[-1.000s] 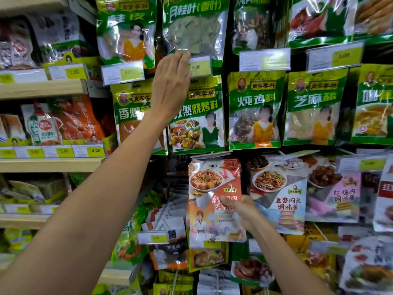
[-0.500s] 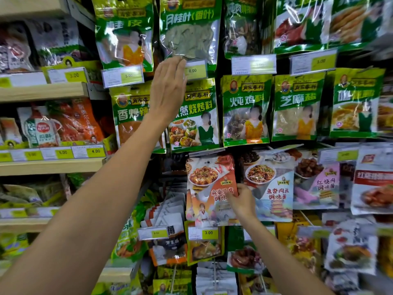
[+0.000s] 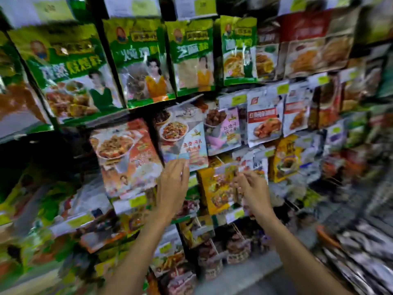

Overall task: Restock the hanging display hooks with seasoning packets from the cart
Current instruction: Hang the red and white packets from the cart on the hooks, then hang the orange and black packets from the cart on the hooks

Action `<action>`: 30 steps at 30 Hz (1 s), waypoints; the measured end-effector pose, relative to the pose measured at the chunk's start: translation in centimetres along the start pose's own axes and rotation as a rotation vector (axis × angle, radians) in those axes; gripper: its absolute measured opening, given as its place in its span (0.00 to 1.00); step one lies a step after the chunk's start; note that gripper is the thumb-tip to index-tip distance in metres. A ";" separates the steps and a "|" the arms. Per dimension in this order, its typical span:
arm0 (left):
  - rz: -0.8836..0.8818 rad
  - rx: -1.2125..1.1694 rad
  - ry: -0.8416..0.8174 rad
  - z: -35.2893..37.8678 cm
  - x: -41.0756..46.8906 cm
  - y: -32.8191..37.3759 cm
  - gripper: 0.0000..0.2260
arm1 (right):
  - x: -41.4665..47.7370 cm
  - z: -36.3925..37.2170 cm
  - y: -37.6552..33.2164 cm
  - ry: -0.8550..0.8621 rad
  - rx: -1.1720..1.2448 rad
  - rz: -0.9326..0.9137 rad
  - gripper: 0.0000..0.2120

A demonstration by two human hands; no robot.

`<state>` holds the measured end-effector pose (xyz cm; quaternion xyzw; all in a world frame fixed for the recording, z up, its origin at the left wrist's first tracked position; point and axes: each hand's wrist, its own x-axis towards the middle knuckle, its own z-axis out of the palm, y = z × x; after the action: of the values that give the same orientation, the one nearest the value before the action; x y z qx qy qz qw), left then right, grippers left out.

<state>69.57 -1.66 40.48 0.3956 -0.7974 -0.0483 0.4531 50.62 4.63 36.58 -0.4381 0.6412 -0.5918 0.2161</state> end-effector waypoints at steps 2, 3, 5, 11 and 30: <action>-0.146 -0.172 -0.126 4.8 -2.8 1.7 0.15 | -0.8 -3.4 3.3 0.052 -0.027 0.083 0.11; -0.218 -0.236 -0.172 7.2 -4.0 2.6 0.15 | -1.3 -5.1 5.0 0.077 -0.033 0.127 0.11; -0.356 -0.334 -0.243 11.7 -6.0 4.6 0.14 | -2.6 -8.5 8.5 0.120 -0.023 0.216 0.11; -0.565 -0.510 -0.556 23.7 -12.7 11.0 0.11 | -8.7 -18.9 17.9 0.166 -0.139 0.461 0.10; -0.373 -0.480 -1.242 51.9 -11.9 23.8 0.06 | -4.8 -37.9 33.4 0.622 -0.227 0.877 0.07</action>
<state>19.38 7.99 12.34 0.3137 -0.7951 -0.5182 -0.0285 12.75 27.31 11.56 0.0452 0.8571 -0.4752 0.1939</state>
